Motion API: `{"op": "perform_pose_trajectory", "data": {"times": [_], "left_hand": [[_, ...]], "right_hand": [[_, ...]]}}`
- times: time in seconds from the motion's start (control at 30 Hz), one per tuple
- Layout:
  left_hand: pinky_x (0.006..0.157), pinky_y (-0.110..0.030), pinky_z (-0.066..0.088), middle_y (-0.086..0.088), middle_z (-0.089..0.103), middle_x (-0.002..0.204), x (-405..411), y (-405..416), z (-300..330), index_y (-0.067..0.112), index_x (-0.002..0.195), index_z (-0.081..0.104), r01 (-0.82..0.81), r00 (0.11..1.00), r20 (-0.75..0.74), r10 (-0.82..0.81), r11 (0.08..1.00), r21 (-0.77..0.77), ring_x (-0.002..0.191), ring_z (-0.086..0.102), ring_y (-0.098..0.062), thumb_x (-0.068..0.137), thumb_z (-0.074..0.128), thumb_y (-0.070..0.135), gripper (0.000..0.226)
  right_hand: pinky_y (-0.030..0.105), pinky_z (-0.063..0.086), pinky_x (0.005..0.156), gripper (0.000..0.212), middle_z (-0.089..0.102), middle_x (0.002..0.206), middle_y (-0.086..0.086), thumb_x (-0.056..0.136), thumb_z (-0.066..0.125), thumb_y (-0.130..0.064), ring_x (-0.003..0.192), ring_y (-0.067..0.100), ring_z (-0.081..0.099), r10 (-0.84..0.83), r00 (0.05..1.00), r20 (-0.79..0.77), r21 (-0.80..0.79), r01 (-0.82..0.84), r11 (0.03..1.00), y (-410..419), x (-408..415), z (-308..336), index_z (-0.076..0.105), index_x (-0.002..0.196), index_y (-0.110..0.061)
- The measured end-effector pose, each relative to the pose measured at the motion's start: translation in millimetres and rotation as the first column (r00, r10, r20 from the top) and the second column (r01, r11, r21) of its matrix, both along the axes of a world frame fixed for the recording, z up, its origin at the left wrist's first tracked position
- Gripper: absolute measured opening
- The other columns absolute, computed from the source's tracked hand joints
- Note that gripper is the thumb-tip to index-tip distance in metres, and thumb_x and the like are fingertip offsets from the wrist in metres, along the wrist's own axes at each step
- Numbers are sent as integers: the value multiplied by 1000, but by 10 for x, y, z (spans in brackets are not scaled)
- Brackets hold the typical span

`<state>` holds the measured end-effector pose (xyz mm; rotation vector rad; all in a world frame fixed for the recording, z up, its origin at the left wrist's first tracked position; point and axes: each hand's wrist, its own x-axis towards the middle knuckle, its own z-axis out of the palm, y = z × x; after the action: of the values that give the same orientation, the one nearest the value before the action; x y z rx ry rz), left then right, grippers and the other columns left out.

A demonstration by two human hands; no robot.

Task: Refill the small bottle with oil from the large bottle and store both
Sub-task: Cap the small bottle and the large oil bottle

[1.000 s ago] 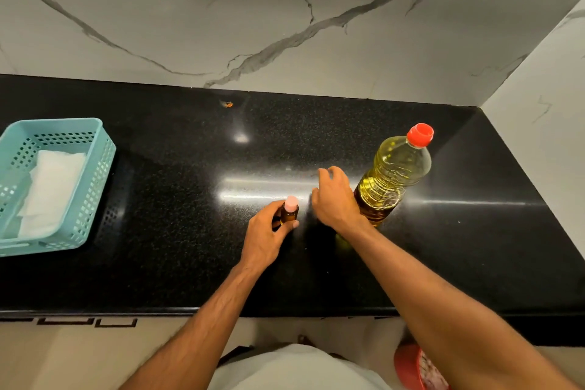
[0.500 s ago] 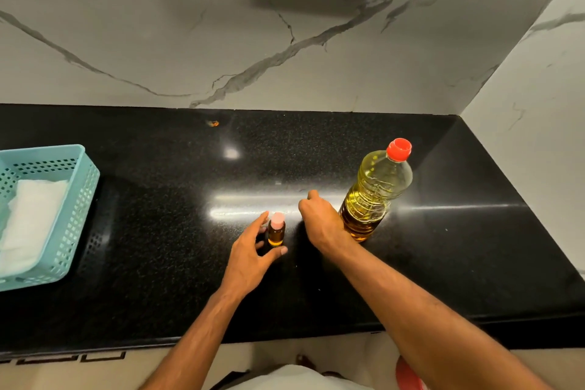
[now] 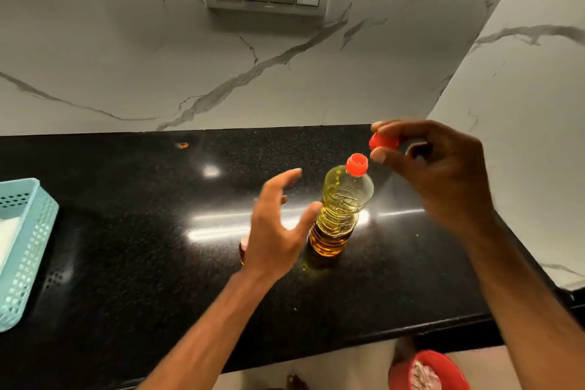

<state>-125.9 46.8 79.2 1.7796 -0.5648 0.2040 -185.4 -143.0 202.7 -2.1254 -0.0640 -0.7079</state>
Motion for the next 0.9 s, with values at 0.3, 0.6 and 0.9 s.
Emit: {"op": "perform_pose_trajectory", "data": {"times": [0.3, 0.6, 0.9], "left_hand": [[96, -3, 32, -5, 47, 138, 89, -591, 46, 14, 142, 36, 72, 997, -36, -68, 989, 131, 121, 42, -3, 79, 74, 40, 79], [99, -17, 38, -8, 48, 137, 106, -622, 45, 13, 144, 33, 46, 998, -44, -40, 989, 141, 123, 47, -11, 78, 76, 36, 82], [102, -28, 44, -6, 50, 135, 101, -625, 48, 13, 145, 30, 41, 998, -44, -34, 988, 151, 122, 49, -13, 78, 75, 41, 85]], "right_hand": [[26, 57, 83, 39, 69, 106, 2, 78, 74, -26, 98, 12, 66, 203, 951, -233, -122, -236, 964, -380, 454, -320, 66, 113, -8], [8, 50, 80, 40, 67, 106, -2, 78, 71, -29, 90, 4, 63, 234, 914, -332, -373, -355, 857, -445, 548, -216, 67, 114, -12], [13, 42, 68, 39, 65, 103, 10, 82, 71, -36, 86, 16, 59, 131, 929, -347, -678, -345, 649, -345, 657, -64, 69, 110, -9]]}}
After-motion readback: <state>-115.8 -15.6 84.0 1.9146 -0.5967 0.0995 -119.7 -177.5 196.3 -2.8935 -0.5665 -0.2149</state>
